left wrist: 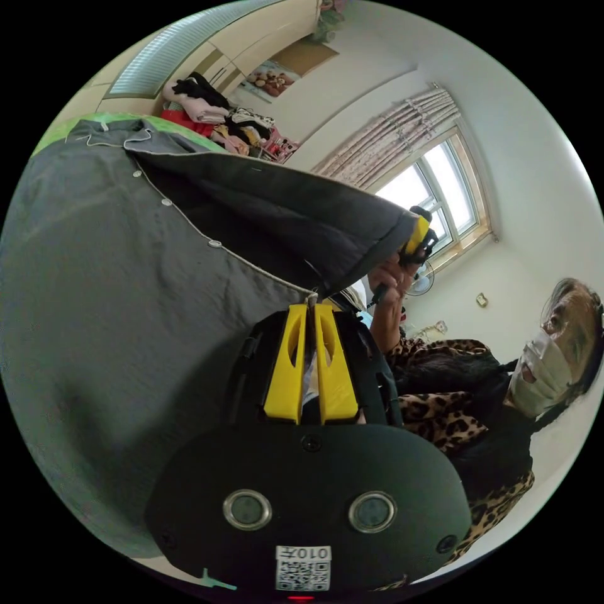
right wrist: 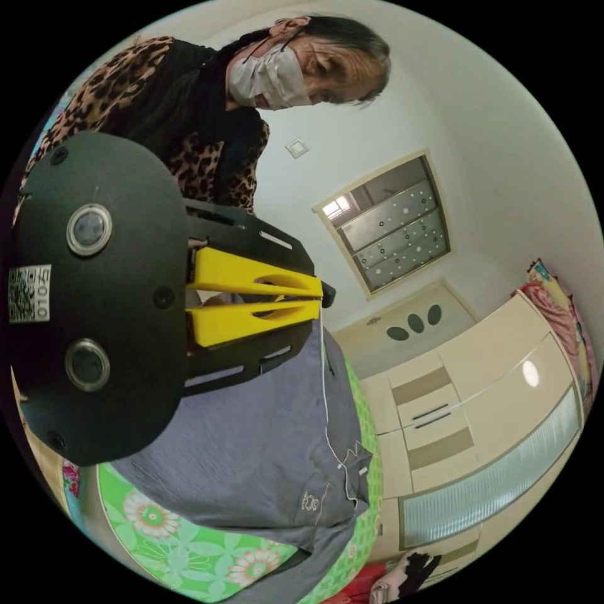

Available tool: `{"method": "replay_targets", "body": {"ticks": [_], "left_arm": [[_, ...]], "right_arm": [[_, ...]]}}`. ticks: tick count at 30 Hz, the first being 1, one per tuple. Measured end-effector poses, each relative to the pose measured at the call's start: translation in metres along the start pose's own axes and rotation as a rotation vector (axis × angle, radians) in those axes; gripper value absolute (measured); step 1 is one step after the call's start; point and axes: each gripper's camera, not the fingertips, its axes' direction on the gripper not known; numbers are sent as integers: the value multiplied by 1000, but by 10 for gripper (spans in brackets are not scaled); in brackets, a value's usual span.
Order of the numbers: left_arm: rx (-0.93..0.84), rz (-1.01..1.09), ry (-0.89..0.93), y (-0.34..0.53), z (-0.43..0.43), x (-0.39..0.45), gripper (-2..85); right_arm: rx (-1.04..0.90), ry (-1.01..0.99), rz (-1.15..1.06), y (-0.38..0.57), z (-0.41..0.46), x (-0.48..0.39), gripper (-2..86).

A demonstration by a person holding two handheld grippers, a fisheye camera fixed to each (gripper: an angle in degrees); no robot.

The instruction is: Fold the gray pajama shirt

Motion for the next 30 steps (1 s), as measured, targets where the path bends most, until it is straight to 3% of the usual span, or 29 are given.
{"method": "replay_targets", "body": {"ticks": [12, 16, 30], "left_arm": [[9, -62, -25, -2, 15, -4, 5], [-61, -108, -68, -7, 21, -3, 6], [-72, -138, -116, -4, 15, 3, 5]], "right_arm": [[-251, -85, 69, 2, 57, 53, 13], [-323, -134, 89, 4, 73, 72, 13], [-517, -141, -77, -3, 83, 96, 16]]}}
